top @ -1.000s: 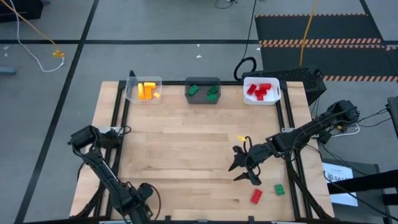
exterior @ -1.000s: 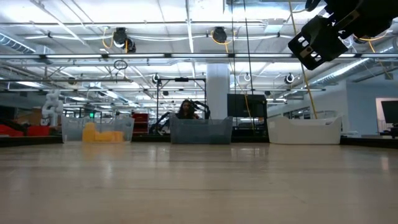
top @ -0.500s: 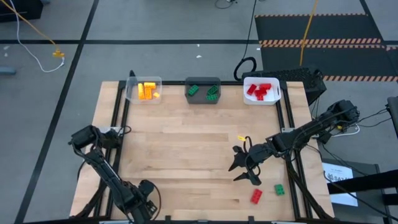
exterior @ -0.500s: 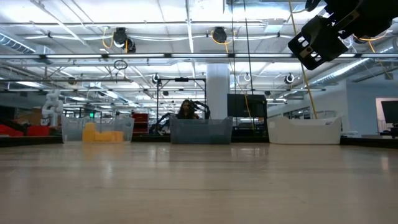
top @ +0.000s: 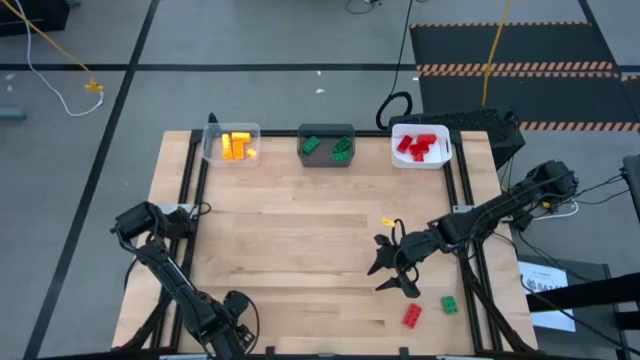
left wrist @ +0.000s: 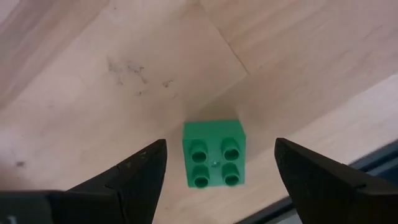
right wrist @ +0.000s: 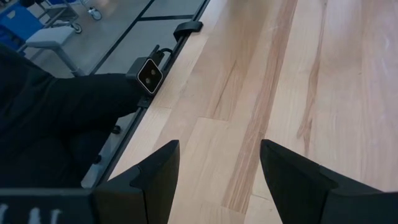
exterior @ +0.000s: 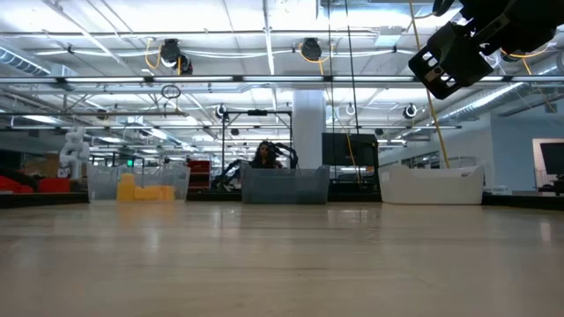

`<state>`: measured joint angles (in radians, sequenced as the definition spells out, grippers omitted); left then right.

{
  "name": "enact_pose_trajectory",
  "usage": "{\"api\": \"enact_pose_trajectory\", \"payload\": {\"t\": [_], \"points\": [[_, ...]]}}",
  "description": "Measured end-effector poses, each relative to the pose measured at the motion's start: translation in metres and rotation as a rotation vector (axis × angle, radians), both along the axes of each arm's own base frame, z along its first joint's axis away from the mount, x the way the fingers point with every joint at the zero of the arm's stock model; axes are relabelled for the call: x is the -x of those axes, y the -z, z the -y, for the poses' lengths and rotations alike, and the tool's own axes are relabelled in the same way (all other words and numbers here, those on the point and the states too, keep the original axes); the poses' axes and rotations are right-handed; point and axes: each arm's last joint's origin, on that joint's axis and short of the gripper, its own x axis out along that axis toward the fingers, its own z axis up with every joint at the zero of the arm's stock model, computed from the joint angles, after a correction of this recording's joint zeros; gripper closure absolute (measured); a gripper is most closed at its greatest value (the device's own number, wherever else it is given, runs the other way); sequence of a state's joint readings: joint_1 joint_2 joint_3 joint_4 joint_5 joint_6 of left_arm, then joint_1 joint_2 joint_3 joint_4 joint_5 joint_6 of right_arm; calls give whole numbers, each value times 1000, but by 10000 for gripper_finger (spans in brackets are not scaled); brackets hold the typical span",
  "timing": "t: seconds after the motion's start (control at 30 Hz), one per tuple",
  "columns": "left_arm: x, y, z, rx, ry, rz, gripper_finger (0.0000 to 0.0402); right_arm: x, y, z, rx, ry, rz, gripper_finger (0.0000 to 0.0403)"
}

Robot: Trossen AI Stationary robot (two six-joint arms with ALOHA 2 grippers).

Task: Sort & place blocks by color
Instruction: Put the 4 stud green game piece into the gray bin

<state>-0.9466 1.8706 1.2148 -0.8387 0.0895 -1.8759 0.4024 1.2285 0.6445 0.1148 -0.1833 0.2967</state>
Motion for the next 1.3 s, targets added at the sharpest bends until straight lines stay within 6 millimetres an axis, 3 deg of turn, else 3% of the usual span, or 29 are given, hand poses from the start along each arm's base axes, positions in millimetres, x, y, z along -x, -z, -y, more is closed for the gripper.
{"api": "enact_pose_trajectory", "payload": {"t": [0.17, 0.43, 0.7, 0.93, 1.3], "points": [[-3, 13, 1, 3, 11, -67, 133, 1, 0, -1, -3, -3, -3, 188], [-14, 14, -7, 30, 86, -75, 256, 1, 0, -1, -2, -4, -2, 188], [-41, 9, -34, 49, 182, -43, 259, 1, 0, -1, 3, -6, -2, 188], [-76, -20, -94, -83, 228, 105, 259, 1, 2, -1, 10, -7, -15, 188], [-135, -52, -230, -284, 268, 350, 256, 1, 1, -1, 15, -12, -8, 188]]}}
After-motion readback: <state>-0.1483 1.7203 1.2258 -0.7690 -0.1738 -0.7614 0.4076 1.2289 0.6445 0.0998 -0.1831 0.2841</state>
